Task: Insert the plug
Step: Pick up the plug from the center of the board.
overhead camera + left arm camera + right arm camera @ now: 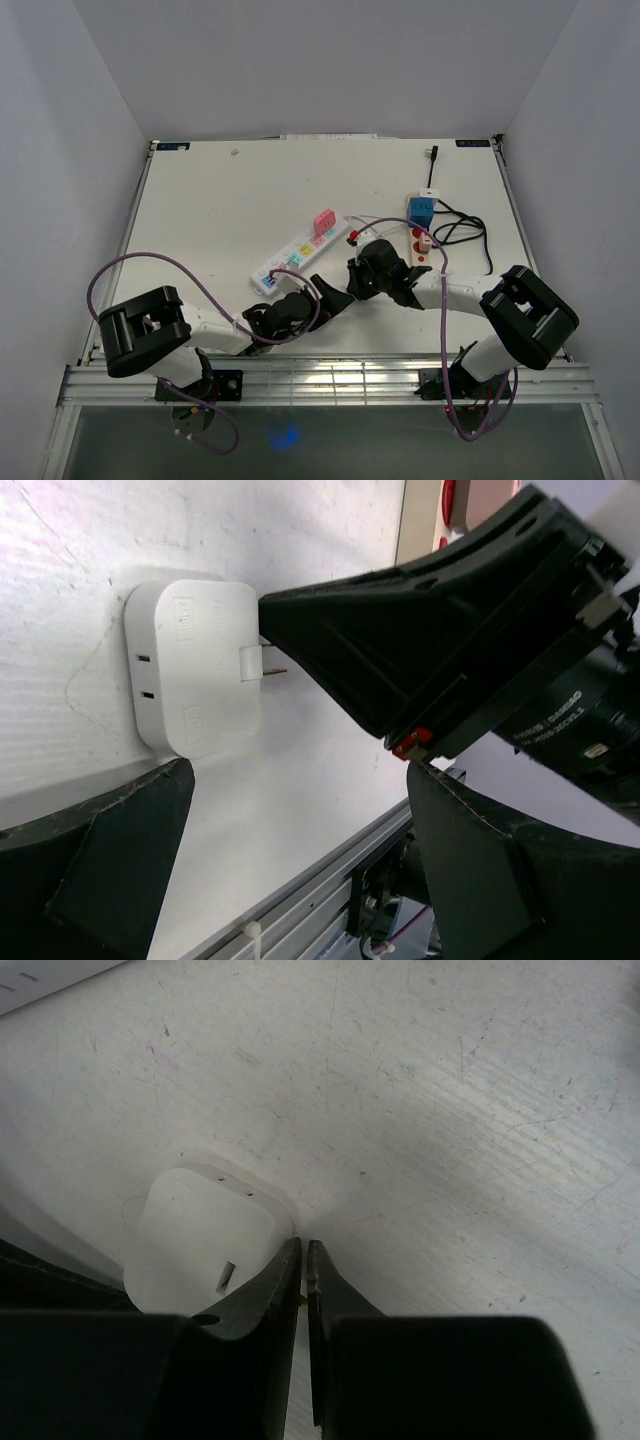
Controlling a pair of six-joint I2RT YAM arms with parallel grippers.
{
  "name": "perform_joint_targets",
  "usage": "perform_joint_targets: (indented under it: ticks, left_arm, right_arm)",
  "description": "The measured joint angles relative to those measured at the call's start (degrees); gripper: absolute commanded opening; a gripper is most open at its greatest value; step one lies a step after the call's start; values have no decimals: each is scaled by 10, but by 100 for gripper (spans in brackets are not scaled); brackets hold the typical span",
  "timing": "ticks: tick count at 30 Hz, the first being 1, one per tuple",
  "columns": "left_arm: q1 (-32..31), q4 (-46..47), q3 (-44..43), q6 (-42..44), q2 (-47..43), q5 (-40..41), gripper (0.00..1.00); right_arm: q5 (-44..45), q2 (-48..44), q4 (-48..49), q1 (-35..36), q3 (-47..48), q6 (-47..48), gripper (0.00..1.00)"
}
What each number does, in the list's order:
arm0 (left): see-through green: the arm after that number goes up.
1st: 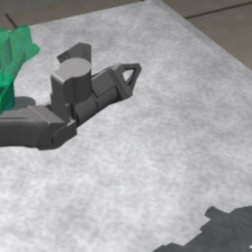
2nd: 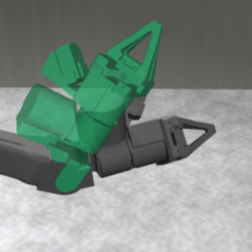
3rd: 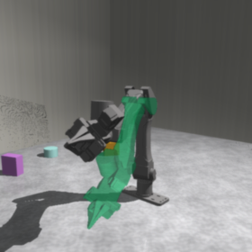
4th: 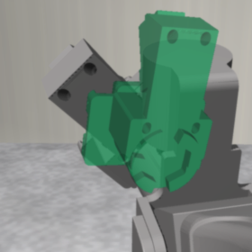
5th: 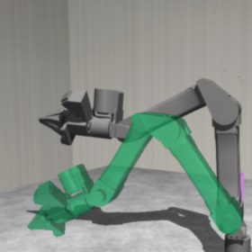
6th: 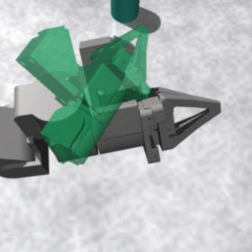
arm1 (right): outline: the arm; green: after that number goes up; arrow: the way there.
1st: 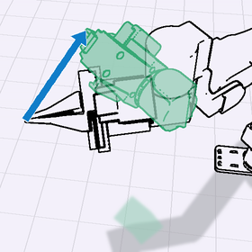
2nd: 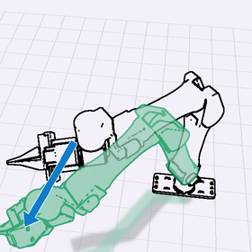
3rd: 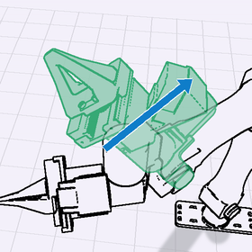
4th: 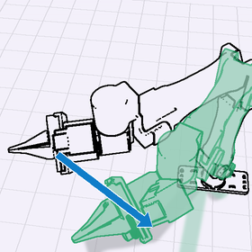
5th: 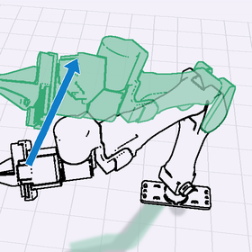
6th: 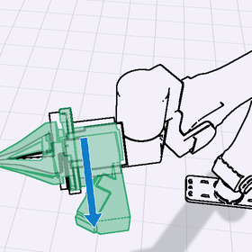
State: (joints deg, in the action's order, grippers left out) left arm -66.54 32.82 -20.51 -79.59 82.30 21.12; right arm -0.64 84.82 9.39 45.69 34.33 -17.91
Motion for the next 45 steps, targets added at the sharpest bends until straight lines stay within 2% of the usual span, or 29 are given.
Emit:
perform_joint_targets:
  ticks: [12, 18, 23, 31, 34, 35, 37, 38, 40, 41, 45]
  left_arm:
    - [82, 40, 1, 14, 30, -40, 98]
    - [91, 39, 0, 48, 28, -52, 98]
    - [91, -22, 1, 81, -41, -35, 98]
    - [91, -151, -33, 105, -98, 6, 98]
    - [91, -174, -41, 135, -109, 8, 98]
    - [91, -179, -45, 150, -111, 7, 98]
    - [95, -188, -52, 178, -114, 2, 98]
    - [98, -191, -53, 191, -118, -4, 98]
    - [110, -199, -53, 211, -133, -23, 98]
    - [120, -203, -53, 219, -142, -32, 98]
    - [151, -231, -52, 240, -200, -56, 98]
  right_arm:
    - [-13, -3, -4, -6, -6, -8, 12]
    - [-10, -4, -8, -9, -6, -12, 12]
    - [-6, -13, -19, -18, -6, -15, 13]
    - [48, -80, -27, -21, -22, -21, 25]
    - [67, -114, -28, -21, -34, -25, 37]
    - [70, -124, -27, -21, -38, -26, 50]
    - [76, -139, -24, -21, -49, -28, 66]
    - [76, -143, -23, -21, -52, -26, 82]
    - [73, -148, -19, -22, -59, -19, 96]
    - [66, -150, -17, -22, -61, -13, 98]
    - [56, -150, -5, 0, -65, 15, 93]
